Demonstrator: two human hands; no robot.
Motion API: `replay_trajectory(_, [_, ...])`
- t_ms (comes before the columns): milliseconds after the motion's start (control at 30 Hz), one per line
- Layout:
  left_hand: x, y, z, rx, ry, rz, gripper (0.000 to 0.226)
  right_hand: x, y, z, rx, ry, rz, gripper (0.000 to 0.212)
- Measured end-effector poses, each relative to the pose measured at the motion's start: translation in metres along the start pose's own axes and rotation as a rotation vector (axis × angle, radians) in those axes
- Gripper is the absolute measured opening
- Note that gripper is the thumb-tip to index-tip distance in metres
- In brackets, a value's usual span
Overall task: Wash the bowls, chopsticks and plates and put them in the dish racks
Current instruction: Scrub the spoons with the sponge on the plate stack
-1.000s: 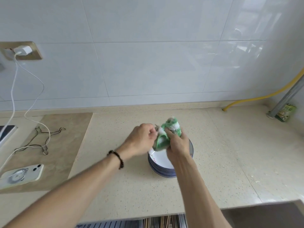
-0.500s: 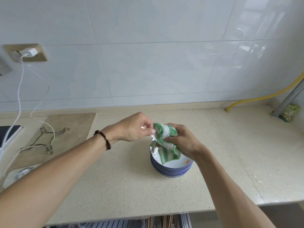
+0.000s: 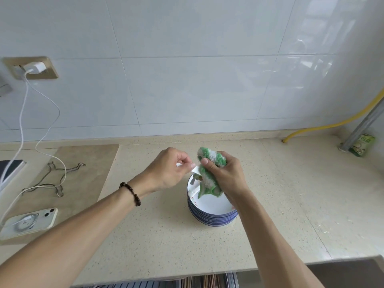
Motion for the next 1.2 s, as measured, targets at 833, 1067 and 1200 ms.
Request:
replay_trajectory(833, [0.04, 0.009, -0.023, -0.181, 0.004, -0.175, 0.047, -0.026, 0.019, -0.029, -0.112, -0.359, -0.726, 0.018])
replay_trajectory(1067, [0.036, 0.014, -0.015, -0.209, -0.011, -0.311, 0.043, -0.005, 0.024, -0.043, 0.082, -0.49, -0.696, 0.023])
replay_trajectory(1200, [0.031, 0.018, -0.014, -0.17, -0.056, -0.399, 0.038, -0.003, 0.029, -0.044, 0.113, -0.39, -0.672, 0.024])
Point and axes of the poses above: each hand's wrist, its own y-axis away from the middle knuckle, its own x-axis out of the palm, z = x × y, the point moved 9 cm from there along -y, towards the middle knuckle, and after that the axes turned 14 degrees about -y, right-handed, at the moved point
